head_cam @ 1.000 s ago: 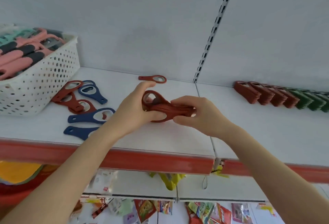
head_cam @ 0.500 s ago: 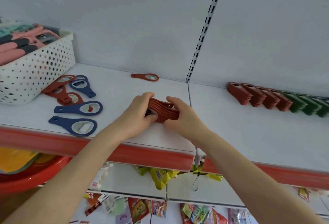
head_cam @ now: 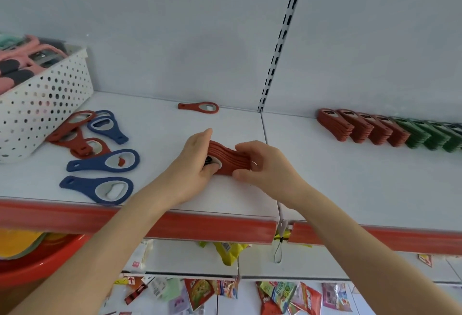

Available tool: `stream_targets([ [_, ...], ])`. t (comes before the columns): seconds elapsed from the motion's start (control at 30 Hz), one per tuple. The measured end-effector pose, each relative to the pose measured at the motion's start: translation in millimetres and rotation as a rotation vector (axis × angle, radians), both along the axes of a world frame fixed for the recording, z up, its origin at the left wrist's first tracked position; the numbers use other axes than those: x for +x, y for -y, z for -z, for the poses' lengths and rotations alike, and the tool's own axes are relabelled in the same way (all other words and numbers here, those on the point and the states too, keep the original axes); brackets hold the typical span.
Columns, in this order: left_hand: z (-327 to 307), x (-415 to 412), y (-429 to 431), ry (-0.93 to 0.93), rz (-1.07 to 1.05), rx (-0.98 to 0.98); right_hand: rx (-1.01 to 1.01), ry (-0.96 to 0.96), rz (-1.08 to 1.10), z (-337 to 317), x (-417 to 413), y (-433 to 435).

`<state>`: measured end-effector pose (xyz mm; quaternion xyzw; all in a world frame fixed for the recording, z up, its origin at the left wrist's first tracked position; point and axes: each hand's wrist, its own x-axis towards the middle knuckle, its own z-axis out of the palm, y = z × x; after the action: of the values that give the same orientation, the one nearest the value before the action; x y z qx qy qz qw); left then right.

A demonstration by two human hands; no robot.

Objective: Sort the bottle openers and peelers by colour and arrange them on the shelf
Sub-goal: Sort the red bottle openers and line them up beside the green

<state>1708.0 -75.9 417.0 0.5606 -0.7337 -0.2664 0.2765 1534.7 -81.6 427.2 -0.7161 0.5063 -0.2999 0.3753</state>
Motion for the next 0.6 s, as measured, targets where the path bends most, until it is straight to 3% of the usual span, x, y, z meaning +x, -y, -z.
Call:
stream_targets([
  [0.13,1,-1,0,0.037,-0.006,-0.016,-0.032,-0.054,-0.019,4,0,0],
  [0.4,-3,9,1,0.296,0.052,-0.152,-0.112,-0.192,-0.132,-6,-9,4],
  [0.5,-11,14,8,0.12,0.078,-0.072,-0.06,-0.124,-0.08,-17,-8,3],
  [0.6,-20,12,15,-0.178,-0.055,-0.015,0.095,0.073,-0.008,-32,-12,4],
])
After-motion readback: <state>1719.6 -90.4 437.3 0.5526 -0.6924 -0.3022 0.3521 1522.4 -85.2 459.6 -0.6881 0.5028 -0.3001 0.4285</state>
